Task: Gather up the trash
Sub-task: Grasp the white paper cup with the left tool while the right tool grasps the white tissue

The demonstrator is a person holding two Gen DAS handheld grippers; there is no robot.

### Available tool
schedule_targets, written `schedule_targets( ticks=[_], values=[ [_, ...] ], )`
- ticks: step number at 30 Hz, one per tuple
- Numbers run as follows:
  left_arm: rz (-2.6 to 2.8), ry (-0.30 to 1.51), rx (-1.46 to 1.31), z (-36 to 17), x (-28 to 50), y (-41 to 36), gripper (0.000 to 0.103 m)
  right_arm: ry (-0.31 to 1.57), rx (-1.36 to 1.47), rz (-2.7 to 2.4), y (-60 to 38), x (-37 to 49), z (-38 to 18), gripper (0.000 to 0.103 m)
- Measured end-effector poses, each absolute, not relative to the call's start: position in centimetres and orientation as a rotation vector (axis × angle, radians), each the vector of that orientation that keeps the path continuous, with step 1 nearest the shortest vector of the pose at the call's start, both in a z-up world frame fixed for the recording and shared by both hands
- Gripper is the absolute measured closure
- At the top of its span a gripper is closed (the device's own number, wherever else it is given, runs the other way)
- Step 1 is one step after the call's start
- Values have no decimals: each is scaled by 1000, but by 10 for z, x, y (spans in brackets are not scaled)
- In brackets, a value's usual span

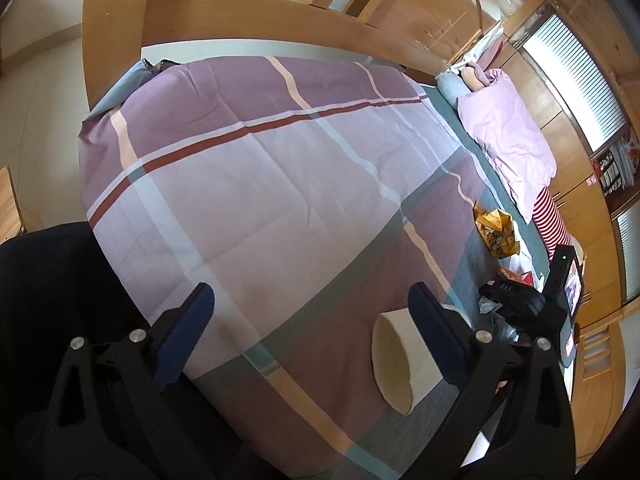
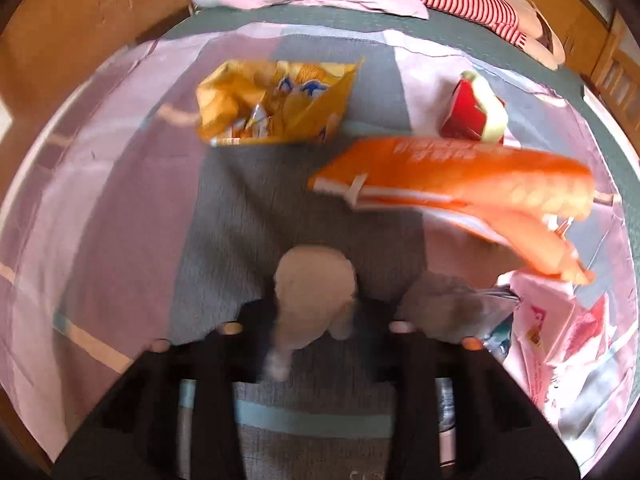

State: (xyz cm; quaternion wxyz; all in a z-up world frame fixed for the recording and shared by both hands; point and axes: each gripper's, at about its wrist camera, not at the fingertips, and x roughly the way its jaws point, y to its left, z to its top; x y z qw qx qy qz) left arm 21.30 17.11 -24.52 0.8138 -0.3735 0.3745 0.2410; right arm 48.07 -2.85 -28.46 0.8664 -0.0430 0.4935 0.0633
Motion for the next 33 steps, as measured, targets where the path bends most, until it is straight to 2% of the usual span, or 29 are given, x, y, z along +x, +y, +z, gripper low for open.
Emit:
schedule_targets(
  ticks=[10, 13, 17, 23, 25, 27, 33],
  values=[
    [331, 905, -676, -242, 238, 145, 6, 951, 17, 250, -96, 362, -203, 76],
    [155, 1045, -533, -236, 278, 121, 6, 929, 83, 247, -118, 323, -186, 76],
    [46, 1091, -181, -231, 322, 82, 4, 908, 141, 229, -148, 265, -177, 75],
    [2, 1208, 3, -264, 340, 50, 4, 890, 161, 159, -166, 220, -188, 75],
    [8, 1223, 27, -271, 343, 47, 6, 889, 151, 175, -160, 215, -192, 75],
    [25, 1233, 59, -277, 344, 48, 18, 892, 152, 187, -157, 214, -194, 75],
    [5, 1218, 36, -282, 337, 57, 21, 866, 125, 197, -147, 200, -189, 75]
  ],
)
